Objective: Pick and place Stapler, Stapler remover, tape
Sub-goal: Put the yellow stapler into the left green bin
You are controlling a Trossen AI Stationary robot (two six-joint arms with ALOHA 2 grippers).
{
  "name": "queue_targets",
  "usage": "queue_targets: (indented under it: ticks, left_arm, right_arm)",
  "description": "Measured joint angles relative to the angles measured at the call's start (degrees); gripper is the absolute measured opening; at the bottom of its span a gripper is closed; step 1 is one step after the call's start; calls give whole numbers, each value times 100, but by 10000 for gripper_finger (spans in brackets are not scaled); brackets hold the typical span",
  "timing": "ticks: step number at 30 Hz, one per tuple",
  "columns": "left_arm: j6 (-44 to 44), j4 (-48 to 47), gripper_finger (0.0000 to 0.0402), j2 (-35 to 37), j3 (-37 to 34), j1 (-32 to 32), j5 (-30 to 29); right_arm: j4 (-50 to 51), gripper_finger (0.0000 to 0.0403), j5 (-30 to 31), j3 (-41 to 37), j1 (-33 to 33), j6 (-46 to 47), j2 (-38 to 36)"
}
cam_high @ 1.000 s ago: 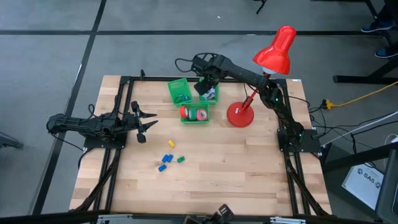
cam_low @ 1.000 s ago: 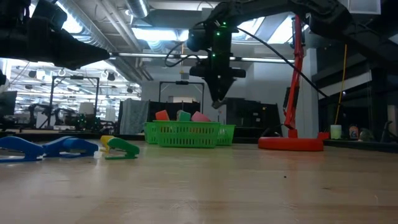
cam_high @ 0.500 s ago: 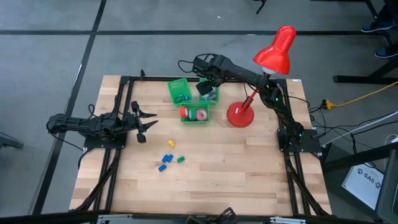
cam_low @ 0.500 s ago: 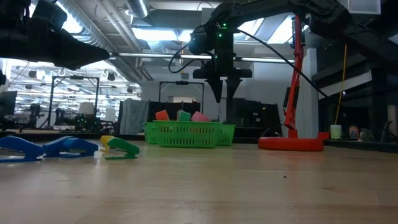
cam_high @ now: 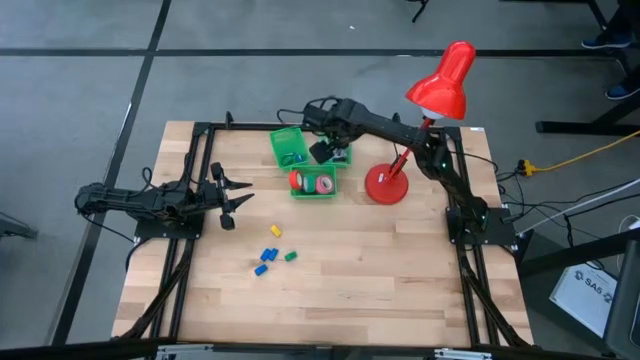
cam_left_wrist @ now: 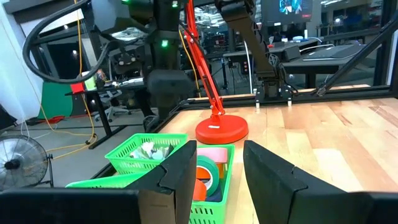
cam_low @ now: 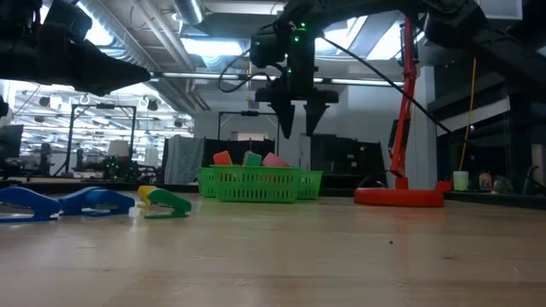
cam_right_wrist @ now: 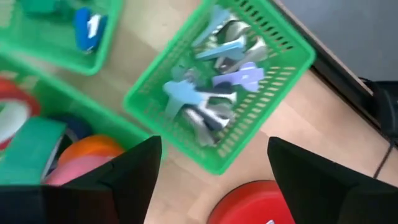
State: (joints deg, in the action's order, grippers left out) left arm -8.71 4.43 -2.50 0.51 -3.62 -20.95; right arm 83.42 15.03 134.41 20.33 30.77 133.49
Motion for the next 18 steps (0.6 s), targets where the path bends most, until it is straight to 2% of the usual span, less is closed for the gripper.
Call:
queue_targets:
  ticks: [8, 18]
  left_arm:
    - [-1, 0, 127, -1, 1, -1, 0]
    - [-2, 0, 128, -2, 2, -2, 0]
  right_arm:
    - [-148, 301, 36, 0, -675, -94, 0]
    - [-966, 301, 90, 0, -1841, -87, 0]
